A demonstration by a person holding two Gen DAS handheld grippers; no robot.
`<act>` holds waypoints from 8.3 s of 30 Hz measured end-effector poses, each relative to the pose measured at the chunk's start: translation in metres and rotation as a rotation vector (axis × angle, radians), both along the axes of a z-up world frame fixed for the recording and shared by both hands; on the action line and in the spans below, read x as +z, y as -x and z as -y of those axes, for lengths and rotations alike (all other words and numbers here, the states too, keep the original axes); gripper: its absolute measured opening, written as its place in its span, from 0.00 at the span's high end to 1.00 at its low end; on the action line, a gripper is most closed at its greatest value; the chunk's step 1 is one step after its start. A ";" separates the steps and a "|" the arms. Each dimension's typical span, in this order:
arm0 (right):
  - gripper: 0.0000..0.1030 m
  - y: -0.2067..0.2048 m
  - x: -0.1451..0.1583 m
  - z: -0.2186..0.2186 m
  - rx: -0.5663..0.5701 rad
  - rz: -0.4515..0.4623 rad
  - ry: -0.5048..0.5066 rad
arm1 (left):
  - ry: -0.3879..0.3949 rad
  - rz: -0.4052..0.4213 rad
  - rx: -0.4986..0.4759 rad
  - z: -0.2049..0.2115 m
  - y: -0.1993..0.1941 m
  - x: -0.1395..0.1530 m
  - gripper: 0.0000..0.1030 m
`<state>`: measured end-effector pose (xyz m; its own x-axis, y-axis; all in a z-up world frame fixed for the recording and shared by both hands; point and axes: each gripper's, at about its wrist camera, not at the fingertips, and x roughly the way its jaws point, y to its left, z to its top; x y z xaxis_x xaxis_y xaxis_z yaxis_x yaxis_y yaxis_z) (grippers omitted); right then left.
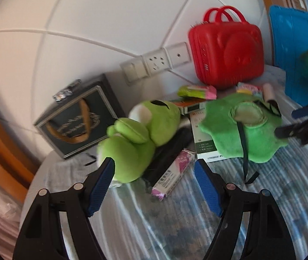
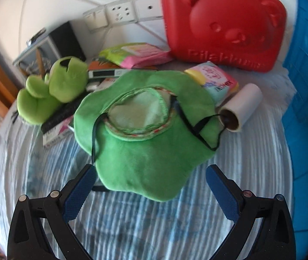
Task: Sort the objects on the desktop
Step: 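Move both tools back toward the green plush items on the bed, then grasp the pink ointment tube box with the left tool while the right tool grasps the green plush mask, then carry the ointment box and green mask over the blue crate and release both, then move both tools back toward the green frog plush on the bed, then grasp the black cylinder with the left tool while the right tool grasps the green frog plush, then carry the black cylinder and frog plush over the blue crate and release both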
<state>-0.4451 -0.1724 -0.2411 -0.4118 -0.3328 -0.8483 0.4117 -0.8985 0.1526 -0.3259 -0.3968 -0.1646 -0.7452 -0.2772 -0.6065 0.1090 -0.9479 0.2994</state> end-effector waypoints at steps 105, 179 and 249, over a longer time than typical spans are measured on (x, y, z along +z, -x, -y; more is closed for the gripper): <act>0.88 -0.262 0.364 -0.421 -0.442 -0.601 0.183 | -0.092 -0.267 -0.590 -0.461 -0.029 0.277 0.73; 0.03 -0.059 0.100 0.129 0.100 -0.072 0.248 | -0.050 -0.135 0.231 0.019 -0.105 0.055 0.16; 0.78 -0.090 0.219 0.019 0.054 -0.472 0.214 | -0.028 -0.045 -0.179 0.026 -0.004 0.031 0.67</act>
